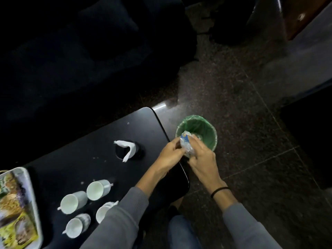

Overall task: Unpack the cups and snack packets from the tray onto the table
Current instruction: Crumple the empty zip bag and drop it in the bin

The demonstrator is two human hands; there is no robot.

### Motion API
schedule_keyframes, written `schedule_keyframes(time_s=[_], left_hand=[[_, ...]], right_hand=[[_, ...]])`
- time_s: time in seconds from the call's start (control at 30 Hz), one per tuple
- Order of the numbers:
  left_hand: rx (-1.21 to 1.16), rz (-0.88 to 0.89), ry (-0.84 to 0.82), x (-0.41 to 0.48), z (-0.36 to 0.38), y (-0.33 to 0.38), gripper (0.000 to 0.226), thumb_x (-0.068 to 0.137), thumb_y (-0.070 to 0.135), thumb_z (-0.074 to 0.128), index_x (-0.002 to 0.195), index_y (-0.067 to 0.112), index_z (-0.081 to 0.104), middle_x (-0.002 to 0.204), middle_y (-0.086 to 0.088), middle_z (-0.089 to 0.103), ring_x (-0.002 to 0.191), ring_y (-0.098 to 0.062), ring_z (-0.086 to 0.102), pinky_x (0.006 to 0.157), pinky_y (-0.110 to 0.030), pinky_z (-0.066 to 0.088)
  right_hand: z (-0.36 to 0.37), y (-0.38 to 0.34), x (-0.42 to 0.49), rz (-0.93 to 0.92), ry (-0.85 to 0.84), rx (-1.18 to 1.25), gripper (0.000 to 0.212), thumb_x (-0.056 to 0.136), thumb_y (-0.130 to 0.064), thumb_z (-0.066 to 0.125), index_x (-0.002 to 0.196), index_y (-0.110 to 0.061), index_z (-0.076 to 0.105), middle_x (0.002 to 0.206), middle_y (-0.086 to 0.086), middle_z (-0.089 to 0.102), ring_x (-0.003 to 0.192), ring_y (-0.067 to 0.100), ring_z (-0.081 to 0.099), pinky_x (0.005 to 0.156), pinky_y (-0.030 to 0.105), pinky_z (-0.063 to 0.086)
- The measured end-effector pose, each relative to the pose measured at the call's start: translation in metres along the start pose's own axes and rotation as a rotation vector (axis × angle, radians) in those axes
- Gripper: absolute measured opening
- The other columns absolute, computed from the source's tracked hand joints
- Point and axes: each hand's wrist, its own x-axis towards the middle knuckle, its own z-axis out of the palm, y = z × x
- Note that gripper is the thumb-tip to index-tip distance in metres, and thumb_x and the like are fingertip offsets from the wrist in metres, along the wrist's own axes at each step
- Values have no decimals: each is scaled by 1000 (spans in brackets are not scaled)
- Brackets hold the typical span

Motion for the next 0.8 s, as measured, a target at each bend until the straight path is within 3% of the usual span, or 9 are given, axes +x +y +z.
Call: schedule_keyframes(time_s=[0.07, 0.17, 0.2, 0.37, 0.47, 0.53, 0.63, 0.8], left_hand=[[-34, -13, -14, 15, 4, -13, 38, 84, 26, 68, 122, 26, 71, 115, 9, 76, 115, -9, 67, 103, -27, 49], [1, -56, 71, 34, 8, -29, 31, 93, 24, 67, 124, 24, 72, 114, 6, 75, 111, -9, 67, 101, -26, 49], [22, -65, 86, 39, 9, -34, 28, 95, 26, 66, 122, 25, 72, 113, 7, 75, 109, -7, 67, 101, -27, 49], [35, -109, 81, 60, 13, -54, 21, 96, 27, 63, 114, 27, 73, 109, 6, 76, 107, -6, 66, 100, -33, 50], [41, -120, 97, 76, 15, -63, 19, 96, 23, 62, 110, 26, 74, 106, 5, 77, 104, -5, 67, 100, -34, 51], [45, -129, 97, 85, 18, -70, 18, 96, 22, 62, 108, 26, 75, 105, 6, 78, 103, -4, 67, 100, -34, 51], [44, -136, 95, 96, 21, -75, 17, 97, 23, 59, 100, 30, 74, 102, 11, 77, 103, -2, 66, 100, -35, 52], [44, -143, 105, 105, 23, -78, 19, 98, 21, 57, 101, 26, 76, 98, 12, 78, 101, -2, 67, 102, -37, 52]], right_hand=[[1, 18, 10, 75, 38, -23, 70, 74, 9, 68, 137, -22, 66, 140, 8, 65, 118, 28, 69, 93, 37, 57], [1, 42, 26, 85, 190, -230, 59, 69, -14, 88, 124, -30, 74, 98, 5, 81, 77, 28, 77, 59, 32, 58], [3, 51, 31, 74, 216, -280, 60, 68, -17, 90, 124, -28, 74, 92, 6, 80, 75, 29, 75, 56, 33, 57], [37, 106, 67, 191, 21, -460, 72, 80, -20, 75, 146, -17, 46, 134, 5, 58, 117, 30, 57, 73, 42, 56], [64, 143, 90, 338, -187, -415, 85, 88, -27, 74, 157, -10, 26, 154, 11, 38, 136, 37, 43, 101, 49, 48], [78, 165, 102, 413, -296, -347, 92, 89, -27, 75, 158, -3, 19, 158, 18, 31, 143, 40, 36, 115, 46, 37], [90, 181, 106, 437, -281, -274, 83, 88, -21, 76, 153, 1, 27, 150, 25, 40, 137, 42, 44, 110, 45, 40], [95, 178, 96, 380, -298, -252, 56, 90, -19, 73, 135, 0, 48, 134, 23, 56, 125, 38, 55, 102, 42, 47]])
